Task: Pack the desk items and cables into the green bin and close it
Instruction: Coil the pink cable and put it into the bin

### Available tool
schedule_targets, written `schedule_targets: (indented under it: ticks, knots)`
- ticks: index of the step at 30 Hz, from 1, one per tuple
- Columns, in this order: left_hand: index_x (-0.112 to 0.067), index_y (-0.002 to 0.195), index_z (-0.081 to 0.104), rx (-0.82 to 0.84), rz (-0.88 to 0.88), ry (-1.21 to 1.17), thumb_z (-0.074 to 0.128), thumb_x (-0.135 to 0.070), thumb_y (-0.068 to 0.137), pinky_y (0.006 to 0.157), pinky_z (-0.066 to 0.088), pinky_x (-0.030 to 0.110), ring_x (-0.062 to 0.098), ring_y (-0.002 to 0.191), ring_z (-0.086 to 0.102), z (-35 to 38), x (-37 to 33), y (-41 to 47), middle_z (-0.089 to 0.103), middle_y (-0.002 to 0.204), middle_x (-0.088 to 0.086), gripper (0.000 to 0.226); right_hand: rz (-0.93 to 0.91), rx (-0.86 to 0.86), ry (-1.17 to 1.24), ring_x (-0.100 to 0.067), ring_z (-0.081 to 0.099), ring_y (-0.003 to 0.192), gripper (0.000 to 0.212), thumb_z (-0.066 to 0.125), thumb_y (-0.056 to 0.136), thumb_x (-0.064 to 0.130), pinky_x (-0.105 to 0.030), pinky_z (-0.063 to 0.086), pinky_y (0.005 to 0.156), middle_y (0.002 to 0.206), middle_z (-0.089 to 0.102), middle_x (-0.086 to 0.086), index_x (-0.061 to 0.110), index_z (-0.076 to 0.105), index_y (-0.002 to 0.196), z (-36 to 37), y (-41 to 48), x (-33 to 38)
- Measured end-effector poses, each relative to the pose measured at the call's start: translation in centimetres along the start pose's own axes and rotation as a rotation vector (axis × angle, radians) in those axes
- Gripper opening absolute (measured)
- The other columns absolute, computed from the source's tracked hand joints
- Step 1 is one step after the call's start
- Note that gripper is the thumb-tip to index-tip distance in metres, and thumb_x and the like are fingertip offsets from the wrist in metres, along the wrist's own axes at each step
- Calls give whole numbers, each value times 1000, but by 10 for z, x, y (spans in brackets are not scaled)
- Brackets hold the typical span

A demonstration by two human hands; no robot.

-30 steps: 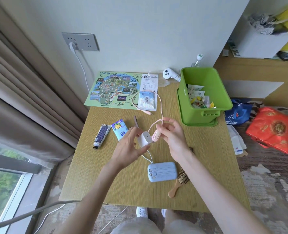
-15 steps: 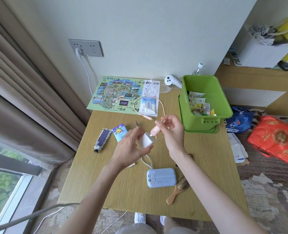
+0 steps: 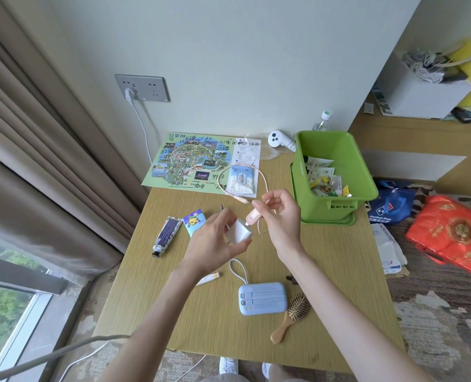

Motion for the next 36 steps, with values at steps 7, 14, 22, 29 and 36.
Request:
schedule_targets:
  ticks: [7, 14, 22, 29, 36]
  knots:
    - [-24, 89, 48, -38, 85, 124, 68, -54, 72, 55, 45, 31, 12, 73, 52, -11, -14, 10, 56, 82, -10, 41, -14, -34, -7, -3, 54, 66, 18, 77, 78, 5, -24, 47, 69, 76, 60, 3, 7, 59, 82, -3, 1, 2]
    - [-18, 90, 54, -57, 167, 220, 73, -50, 73, 52, 38, 29, 14, 74, 52, -18, -25, 19, 57, 83, -8, 41, 85, -43, 82, -15, 59, 71, 20, 77, 78, 5, -38, 50, 73, 73, 61, 0, 10, 58, 80, -4, 4, -2]
    - [-22, 114, 41, 154, 41, 66, 63, -37, 77, 65, 44, 34, 19, 74, 57, -17, -31, 46, 60, 84, -10, 46, 73, 157, 46, -14, 65, 70, 12, 69, 87, 9, -36, 56, 72, 69, 67, -4, -2, 64, 91, 5, 35, 33]
    - [-7, 105, 48, 479, -160, -533, 62, -7, 84, 59, 50, 19, 23, 78, 72, -42, -37, 83, 68, 93, 19, 25, 12, 451, -286, -11, 48, 90, 25, 55, 80, -6, -17, 36, 75, 101, 46, -5, 14, 68, 89, 9, 86, 64]
    - [-8, 91, 50, 362, -95, -696, 60, -14, 79, 70, 55, 35, 22, 68, 57, -85, -45, 128, 54, 80, 12, 17, 93, 579, -367, -13, 63, 104, 22, 63, 92, 19, -32, 45, 96, 110, 69, -2, 2, 68, 105, 7, 119, 41]
Point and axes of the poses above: each hand's wrist, its own y-axis towards the middle knuckle, its own z-axis out of the palm, x = y × z, the point moved 6 cm from there along y, towards the middle knuckle
